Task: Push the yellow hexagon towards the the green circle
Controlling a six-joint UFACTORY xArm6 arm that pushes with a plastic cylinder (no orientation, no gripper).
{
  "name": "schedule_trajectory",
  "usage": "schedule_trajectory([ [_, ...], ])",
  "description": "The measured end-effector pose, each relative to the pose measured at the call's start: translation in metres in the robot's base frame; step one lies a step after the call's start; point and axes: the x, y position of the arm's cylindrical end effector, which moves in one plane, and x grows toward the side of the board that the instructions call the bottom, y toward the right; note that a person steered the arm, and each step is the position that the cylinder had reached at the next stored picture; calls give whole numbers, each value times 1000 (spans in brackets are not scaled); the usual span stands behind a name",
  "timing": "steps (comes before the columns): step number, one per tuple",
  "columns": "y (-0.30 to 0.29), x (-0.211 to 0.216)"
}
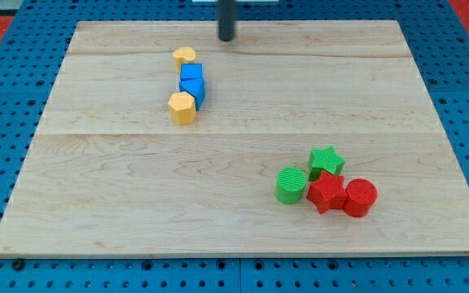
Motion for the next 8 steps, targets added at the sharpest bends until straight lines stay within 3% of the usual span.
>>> schedule_trajectory([
  [1,-71,15],
  [3,-47,138],
  [5,-27,176],
  [6,-25,235],
  [7,34,294],
  [8,46,284],
])
